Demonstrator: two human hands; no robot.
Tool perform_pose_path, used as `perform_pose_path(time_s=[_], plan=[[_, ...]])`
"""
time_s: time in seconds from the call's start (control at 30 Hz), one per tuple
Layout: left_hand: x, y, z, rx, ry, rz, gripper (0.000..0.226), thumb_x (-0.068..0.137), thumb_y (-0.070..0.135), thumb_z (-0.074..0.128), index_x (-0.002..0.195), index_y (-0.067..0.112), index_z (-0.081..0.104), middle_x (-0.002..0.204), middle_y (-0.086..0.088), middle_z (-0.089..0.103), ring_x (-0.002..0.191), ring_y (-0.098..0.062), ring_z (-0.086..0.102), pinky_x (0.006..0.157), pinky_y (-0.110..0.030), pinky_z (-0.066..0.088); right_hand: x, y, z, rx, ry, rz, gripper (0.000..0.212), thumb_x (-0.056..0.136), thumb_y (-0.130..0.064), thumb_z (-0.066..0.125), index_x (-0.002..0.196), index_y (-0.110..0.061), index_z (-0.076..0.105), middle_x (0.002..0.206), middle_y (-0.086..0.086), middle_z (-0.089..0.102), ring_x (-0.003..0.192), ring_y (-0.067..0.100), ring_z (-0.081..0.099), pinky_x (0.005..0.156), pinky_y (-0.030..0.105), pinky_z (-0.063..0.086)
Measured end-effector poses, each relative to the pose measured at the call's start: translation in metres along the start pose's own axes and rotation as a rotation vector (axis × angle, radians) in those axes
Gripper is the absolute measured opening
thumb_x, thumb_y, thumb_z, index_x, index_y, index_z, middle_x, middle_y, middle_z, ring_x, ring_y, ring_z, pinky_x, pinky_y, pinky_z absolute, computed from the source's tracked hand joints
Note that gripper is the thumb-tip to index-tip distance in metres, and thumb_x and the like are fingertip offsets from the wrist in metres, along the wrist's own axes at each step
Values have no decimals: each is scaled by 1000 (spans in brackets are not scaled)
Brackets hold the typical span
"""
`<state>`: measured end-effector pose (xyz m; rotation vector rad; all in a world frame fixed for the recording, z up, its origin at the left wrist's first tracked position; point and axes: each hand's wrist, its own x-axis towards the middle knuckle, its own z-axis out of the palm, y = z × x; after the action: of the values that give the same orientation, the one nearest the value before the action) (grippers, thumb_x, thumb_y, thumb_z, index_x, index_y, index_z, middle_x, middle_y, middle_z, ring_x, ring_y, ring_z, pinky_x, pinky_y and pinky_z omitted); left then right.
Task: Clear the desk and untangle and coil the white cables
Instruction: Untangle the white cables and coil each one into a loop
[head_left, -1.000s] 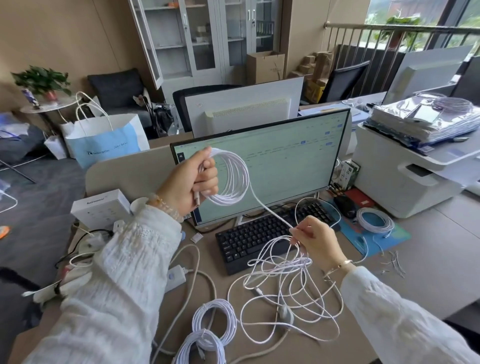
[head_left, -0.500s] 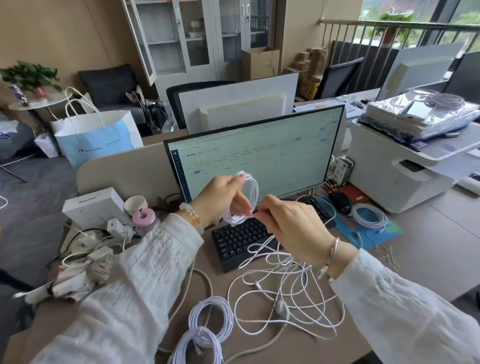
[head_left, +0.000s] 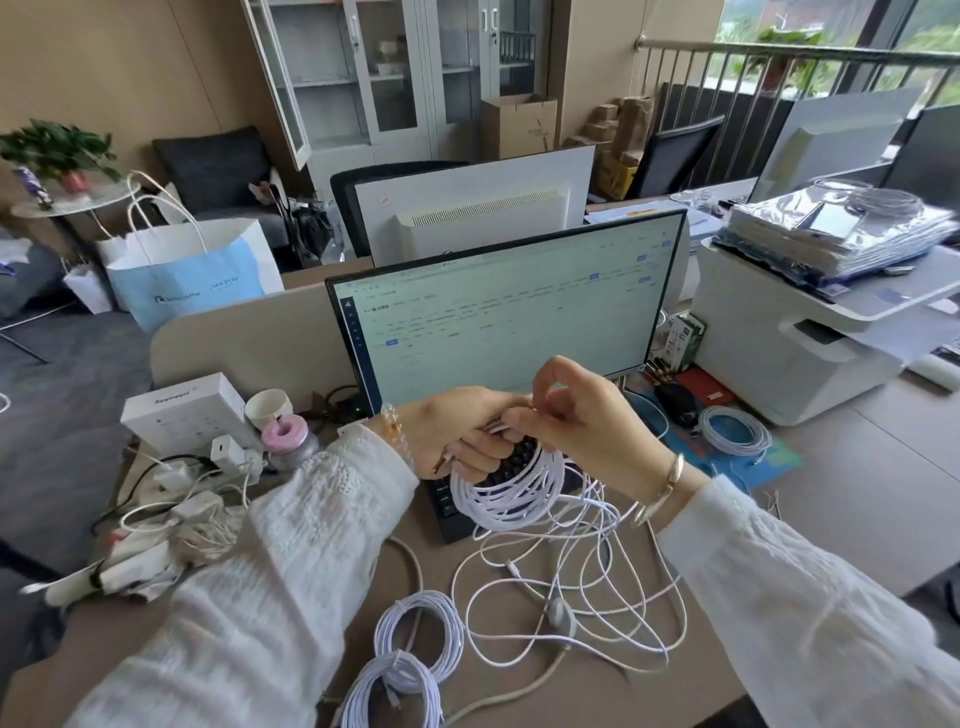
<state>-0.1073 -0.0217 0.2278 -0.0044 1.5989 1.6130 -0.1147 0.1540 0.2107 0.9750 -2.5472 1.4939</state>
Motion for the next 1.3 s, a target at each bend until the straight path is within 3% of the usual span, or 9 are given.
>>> perform_pose_path(time_s=[0.13,0.3,0.37,0.53,0.67,0.83,0.97,1.07,1.3], plan=[[-13,8,-13,-36,-38,-10,49,100,40,35,60,15,44,33,8,26,23,-3,22,29,-15,16,1,19,-3,282,-45,154,48,78,-52,70,81,-9,51,59,9,46,55,19,32,49,39,26],[-34,19,-32,-174,48,218,43,97,36,42,61,14,45,35,9,29,25,-3,25,34,-20,11,3,52,-8,390,-6,306,5,75,-1,60,79,0,57,66,9,54,62,18,47,66,34,41],[-41,26,-39,-242,69,340,43,97,36,43,60,14,47,35,10,31,25,-3,27,35,-19,13,1,68,-4,297,1,320,9,81,7,61,81,-2,61,69,6,60,64,16,53,68,32,44],[-55,44,-49,-320,194,493,45,99,38,40,59,17,45,33,9,27,25,-2,24,31,-16,19,-8,108,5,113,51,334,4,84,-11,72,83,-13,68,76,2,74,74,19,70,81,41,56],[-50,42,-46,-306,312,531,46,101,38,40,60,17,44,35,10,25,26,-3,21,34,-19,14,-4,107,4,7,189,317,10,87,-15,69,79,-22,69,70,-10,73,71,1,68,74,27,52],[-41,32,-44,-260,444,556,43,102,39,40,65,17,40,38,9,25,28,-5,21,33,-19,20,13,78,-22,73,312,224,9,91,-11,62,89,-9,71,77,-3,74,75,9,72,79,34,57],[-35,28,-40,-275,449,551,42,102,39,40,66,17,39,38,9,24,28,-5,20,32,-19,22,25,45,-38,117,360,136,14,94,-14,59,95,-10,72,85,-5,75,75,23,66,72,36,53],[-35,26,-38,-301,428,563,43,102,40,39,65,17,39,37,8,24,28,-5,20,32,-19,23,25,39,-40,134,329,133,14,94,-12,58,98,-10,72,87,-2,75,82,6,68,80,18,50],[-50,27,-41,-363,381,601,46,100,45,41,62,18,40,37,9,23,29,-4,19,34,-19,21,13,73,-42,97,272,250,16,95,-12,57,100,-16,72,93,4,74,73,5,71,74,19,56]])
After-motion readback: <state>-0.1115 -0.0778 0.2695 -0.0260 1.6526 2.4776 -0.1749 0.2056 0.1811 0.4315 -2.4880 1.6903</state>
